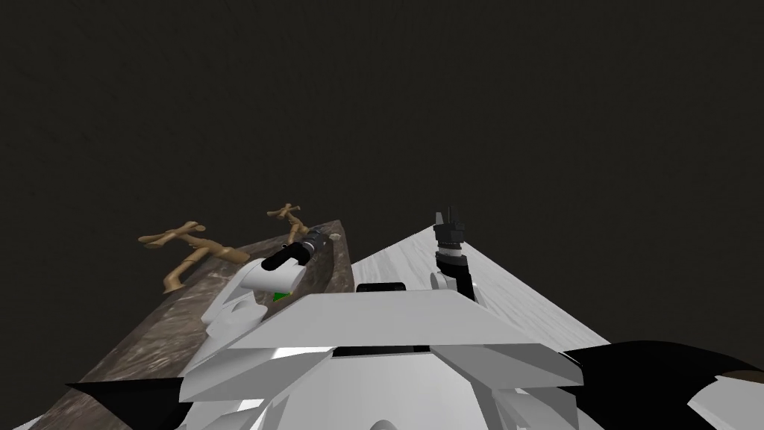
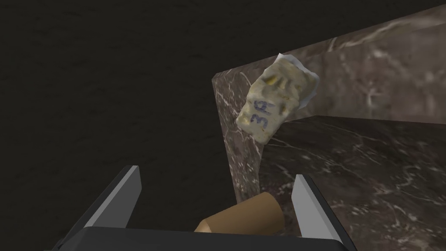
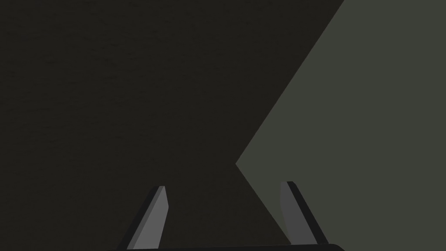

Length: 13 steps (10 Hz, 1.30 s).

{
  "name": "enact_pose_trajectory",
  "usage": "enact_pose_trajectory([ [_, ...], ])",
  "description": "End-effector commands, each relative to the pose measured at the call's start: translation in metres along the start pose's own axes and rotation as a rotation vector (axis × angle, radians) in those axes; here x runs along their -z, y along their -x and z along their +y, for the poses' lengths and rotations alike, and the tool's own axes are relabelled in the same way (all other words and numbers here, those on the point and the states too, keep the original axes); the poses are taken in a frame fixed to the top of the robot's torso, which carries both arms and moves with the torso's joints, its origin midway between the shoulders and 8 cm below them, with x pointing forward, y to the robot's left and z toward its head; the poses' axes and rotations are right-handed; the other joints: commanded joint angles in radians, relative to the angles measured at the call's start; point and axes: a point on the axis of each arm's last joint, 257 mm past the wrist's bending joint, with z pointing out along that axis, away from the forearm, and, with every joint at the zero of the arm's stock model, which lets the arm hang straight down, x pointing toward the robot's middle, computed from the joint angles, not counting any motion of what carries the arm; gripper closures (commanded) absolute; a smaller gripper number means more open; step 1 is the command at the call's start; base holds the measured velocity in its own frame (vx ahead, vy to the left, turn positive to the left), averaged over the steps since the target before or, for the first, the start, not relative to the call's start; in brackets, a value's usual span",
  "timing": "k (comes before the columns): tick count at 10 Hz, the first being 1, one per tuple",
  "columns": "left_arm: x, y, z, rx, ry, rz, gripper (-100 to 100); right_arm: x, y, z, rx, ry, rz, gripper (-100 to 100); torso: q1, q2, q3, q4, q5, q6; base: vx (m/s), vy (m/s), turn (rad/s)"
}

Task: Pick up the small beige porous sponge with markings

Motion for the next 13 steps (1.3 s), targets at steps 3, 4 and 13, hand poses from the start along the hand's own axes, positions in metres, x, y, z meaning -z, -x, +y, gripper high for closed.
enact_pose_trajectory([
  [3, 0.004, 0.017, 0.016, 0.019, 0.084, -0.043, -100, 0.0, 0.0, 0.0, 0.0, 0.0, 0.0, 0, 0.0, 0.0, 0.0, 0.0, 0.0, 0.0, -0.005, -0.01, -0.139],
  [4, 0.005, 0.02, 0.022, 0.019, 0.106, -0.052, -100, 0.0, 0.0, 0.0, 0.0, 0.0, 0.0, 0, 0.0, 0.0, 0.0, 0.0, 0.0, 0.0, -0.003, -0.009, -0.089],
  [13, 0.025, 0.045, 0.053, 0.041, 0.262, -0.126, -100, 0.0, 0.0, 0.0, 0.0, 0.0, 0.0, 0, 0.0, -0.001, -0.001, 0.0, 0.0, 0.0, 0.007, -0.006, -0.099],
])
